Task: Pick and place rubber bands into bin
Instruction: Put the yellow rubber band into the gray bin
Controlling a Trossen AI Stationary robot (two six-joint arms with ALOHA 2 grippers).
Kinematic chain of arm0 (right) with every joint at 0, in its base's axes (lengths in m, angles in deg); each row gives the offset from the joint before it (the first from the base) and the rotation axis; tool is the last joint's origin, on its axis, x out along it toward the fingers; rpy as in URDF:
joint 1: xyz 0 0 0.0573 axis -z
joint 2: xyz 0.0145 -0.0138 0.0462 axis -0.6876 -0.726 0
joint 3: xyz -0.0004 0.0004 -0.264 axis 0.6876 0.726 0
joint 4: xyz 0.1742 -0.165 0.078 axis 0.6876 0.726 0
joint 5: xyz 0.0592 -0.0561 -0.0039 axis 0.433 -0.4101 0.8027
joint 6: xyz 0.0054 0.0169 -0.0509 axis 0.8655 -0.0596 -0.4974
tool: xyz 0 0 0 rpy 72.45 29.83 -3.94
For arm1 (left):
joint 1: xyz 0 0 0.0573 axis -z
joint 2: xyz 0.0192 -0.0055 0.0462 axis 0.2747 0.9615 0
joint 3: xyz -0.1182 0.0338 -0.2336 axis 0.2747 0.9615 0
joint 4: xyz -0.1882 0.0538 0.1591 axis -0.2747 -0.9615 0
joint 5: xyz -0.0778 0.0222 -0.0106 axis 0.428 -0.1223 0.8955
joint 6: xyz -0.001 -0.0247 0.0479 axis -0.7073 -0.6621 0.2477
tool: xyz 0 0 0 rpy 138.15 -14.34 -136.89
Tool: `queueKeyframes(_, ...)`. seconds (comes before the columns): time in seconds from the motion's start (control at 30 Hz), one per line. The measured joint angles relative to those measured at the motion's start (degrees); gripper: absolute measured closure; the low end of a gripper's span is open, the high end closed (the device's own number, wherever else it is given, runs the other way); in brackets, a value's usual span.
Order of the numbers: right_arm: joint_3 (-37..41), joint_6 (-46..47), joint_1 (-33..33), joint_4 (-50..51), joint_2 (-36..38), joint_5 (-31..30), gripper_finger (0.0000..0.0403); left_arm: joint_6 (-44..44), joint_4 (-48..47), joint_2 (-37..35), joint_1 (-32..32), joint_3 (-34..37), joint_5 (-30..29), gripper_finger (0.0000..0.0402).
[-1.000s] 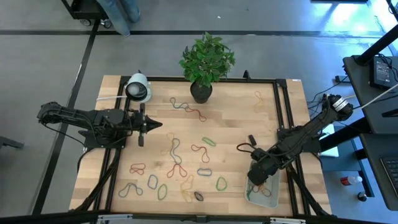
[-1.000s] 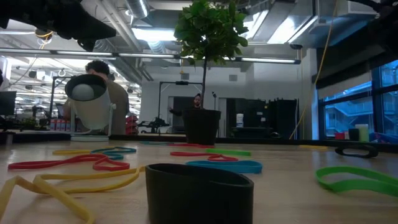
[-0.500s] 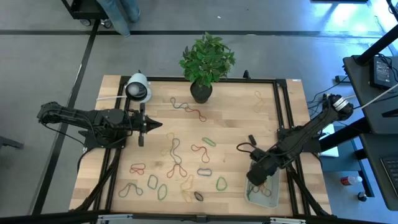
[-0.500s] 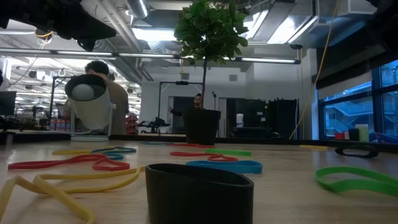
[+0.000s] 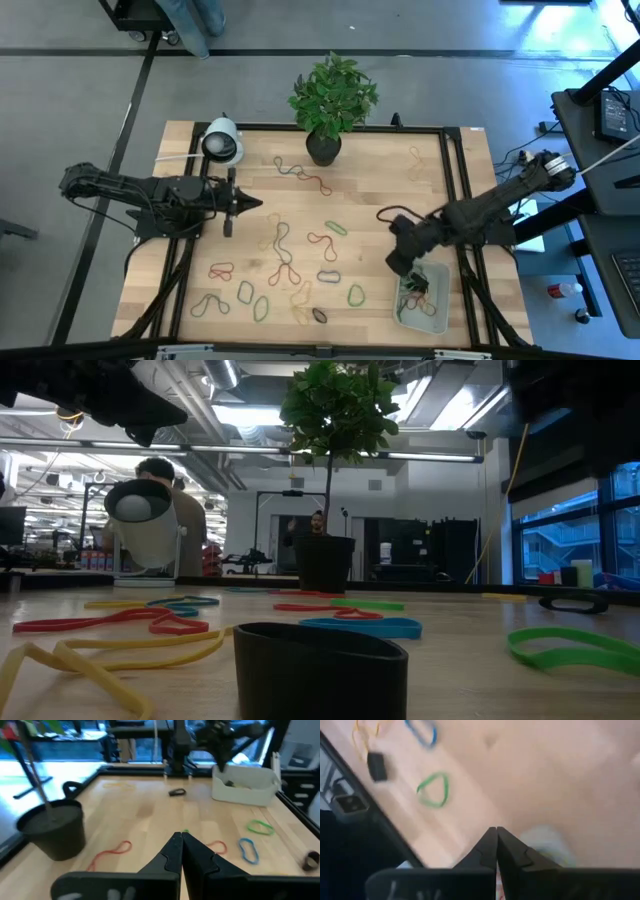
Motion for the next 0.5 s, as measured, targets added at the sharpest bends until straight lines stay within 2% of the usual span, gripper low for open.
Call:
queueKeyframes(0.17,0.0,-10.3,7.6,-0.7,0.0,-2.9,0.0399,-1.0,0.0,3.6,0.0,0.0,3.2,0.04)
queueKeyframes(0.4,0.0,-11.4,15.9,-0.7,0.0,-5.6,0.04,-1.0,0.0,9.0,2.2,-0.1,5.5,0.0399)
queueKeyframes(0.5,0.0,-16.1,18.2,-1.2,0.0,-5.7,0.04,-1.0,-0.8,11.0,3.9,-0.5,5.6,0.0398)
